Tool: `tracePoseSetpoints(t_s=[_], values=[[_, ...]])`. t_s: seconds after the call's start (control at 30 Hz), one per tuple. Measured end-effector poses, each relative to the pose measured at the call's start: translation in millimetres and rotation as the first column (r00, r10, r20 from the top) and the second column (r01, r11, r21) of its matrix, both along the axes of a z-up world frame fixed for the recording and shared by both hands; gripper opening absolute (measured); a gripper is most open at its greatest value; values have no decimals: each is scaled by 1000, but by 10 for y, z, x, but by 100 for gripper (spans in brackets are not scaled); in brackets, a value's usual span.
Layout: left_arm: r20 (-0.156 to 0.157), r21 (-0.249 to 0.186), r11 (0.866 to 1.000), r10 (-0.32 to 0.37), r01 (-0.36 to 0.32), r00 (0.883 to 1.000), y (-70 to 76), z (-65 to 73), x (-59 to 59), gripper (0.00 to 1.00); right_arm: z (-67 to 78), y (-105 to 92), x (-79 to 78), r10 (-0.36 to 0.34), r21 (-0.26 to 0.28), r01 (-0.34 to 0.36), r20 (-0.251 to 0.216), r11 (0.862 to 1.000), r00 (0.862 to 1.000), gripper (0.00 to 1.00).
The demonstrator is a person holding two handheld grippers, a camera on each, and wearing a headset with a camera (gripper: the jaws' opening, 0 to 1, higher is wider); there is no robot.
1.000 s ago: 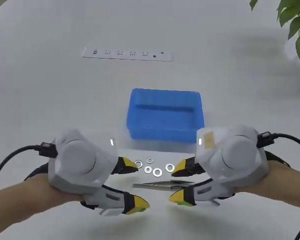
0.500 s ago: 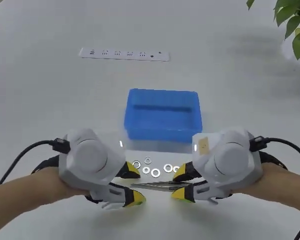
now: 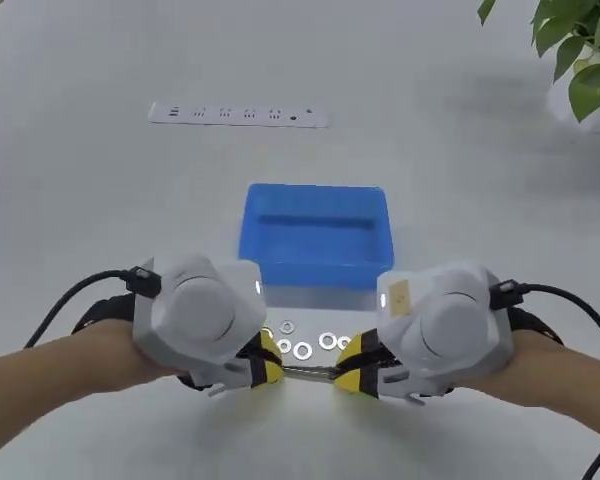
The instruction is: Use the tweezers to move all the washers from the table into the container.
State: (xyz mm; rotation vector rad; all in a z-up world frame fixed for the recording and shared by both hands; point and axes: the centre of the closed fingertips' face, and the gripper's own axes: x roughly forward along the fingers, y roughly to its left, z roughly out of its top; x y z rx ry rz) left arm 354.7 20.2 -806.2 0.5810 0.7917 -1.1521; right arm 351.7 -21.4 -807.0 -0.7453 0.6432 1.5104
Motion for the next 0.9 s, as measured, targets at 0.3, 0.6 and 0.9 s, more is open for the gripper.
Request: tracePoseSetpoints(t_s=[0.3, 0.6, 0.9], values=[[-74, -90, 987, 128, -134, 989, -6, 181, -58, 6, 24, 7, -6, -40, 113, 47, -65, 993, 997, 8], [89, -29, 999, -26, 29, 996, -131, 408, -214, 5, 39, 8, -68, 78, 88, -87, 94, 992, 992, 9], [137, -227, 974, 29, 3, 990, -524, 883, -140, 4, 49, 22, -211, 135, 116, -146, 98, 982, 986, 8]])
